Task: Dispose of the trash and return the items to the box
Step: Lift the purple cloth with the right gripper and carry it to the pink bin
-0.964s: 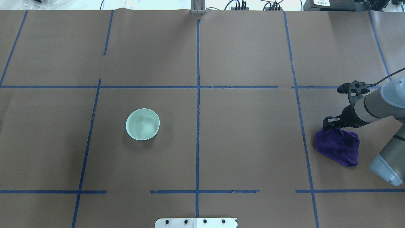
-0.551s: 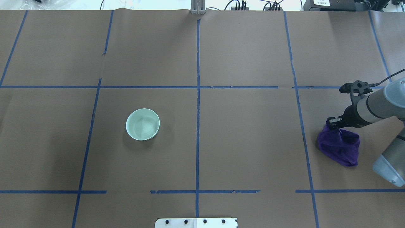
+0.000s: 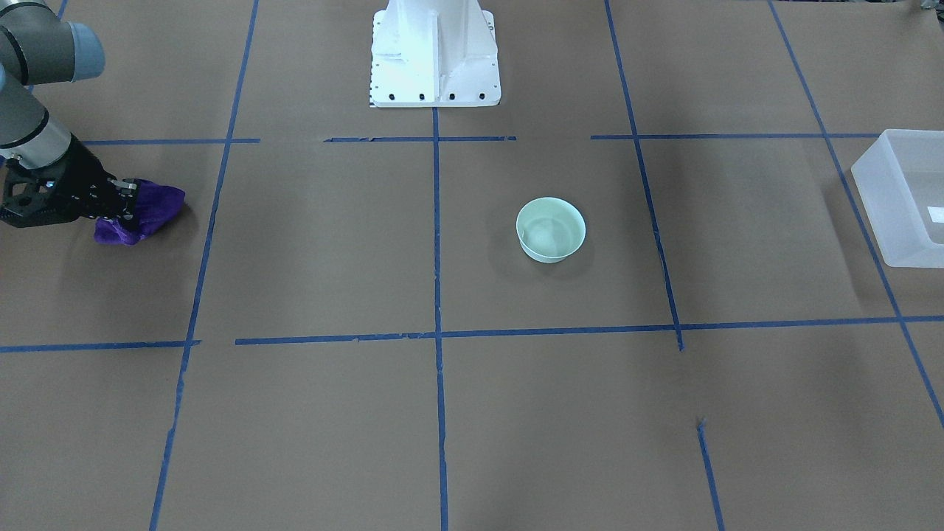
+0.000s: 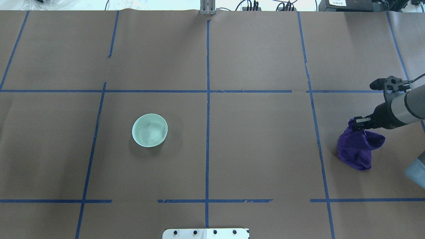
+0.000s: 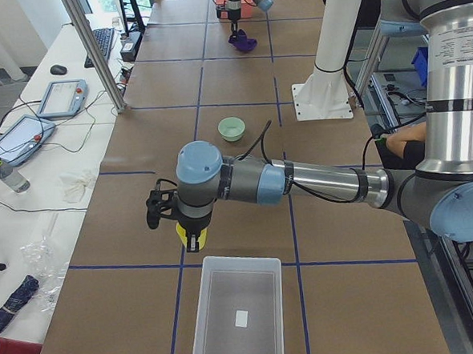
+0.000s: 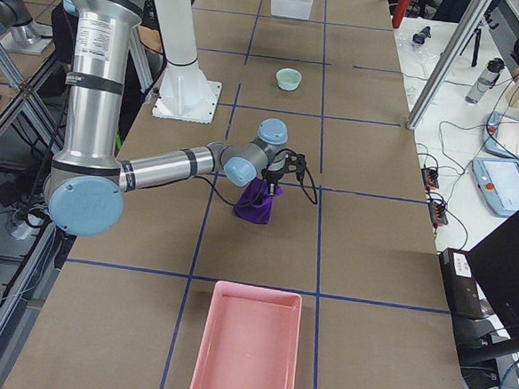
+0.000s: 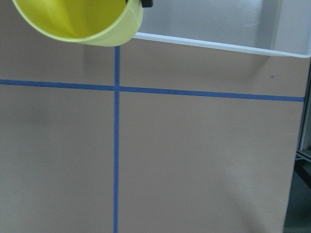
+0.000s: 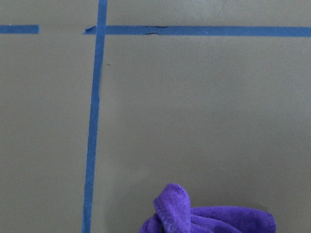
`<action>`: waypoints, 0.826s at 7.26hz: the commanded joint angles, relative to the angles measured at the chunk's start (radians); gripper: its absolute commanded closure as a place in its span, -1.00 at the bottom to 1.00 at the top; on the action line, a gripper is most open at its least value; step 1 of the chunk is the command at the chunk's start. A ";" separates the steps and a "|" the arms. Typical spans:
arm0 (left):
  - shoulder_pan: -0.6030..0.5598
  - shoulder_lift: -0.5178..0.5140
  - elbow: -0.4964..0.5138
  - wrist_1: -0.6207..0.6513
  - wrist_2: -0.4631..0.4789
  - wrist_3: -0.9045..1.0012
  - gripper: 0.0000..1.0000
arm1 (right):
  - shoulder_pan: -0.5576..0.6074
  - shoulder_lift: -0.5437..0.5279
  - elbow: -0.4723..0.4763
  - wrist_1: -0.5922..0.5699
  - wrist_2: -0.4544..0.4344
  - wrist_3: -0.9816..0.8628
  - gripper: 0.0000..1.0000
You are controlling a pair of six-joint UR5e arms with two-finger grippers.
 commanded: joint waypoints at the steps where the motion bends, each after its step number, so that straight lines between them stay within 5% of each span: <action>1: -0.014 0.070 0.035 -0.024 -0.003 0.041 1.00 | 0.139 0.001 0.026 -0.002 0.124 0.000 1.00; 6: 0.191 0.152 0.134 -0.288 -0.010 -0.014 1.00 | 0.291 0.004 0.250 -0.328 0.181 -0.099 1.00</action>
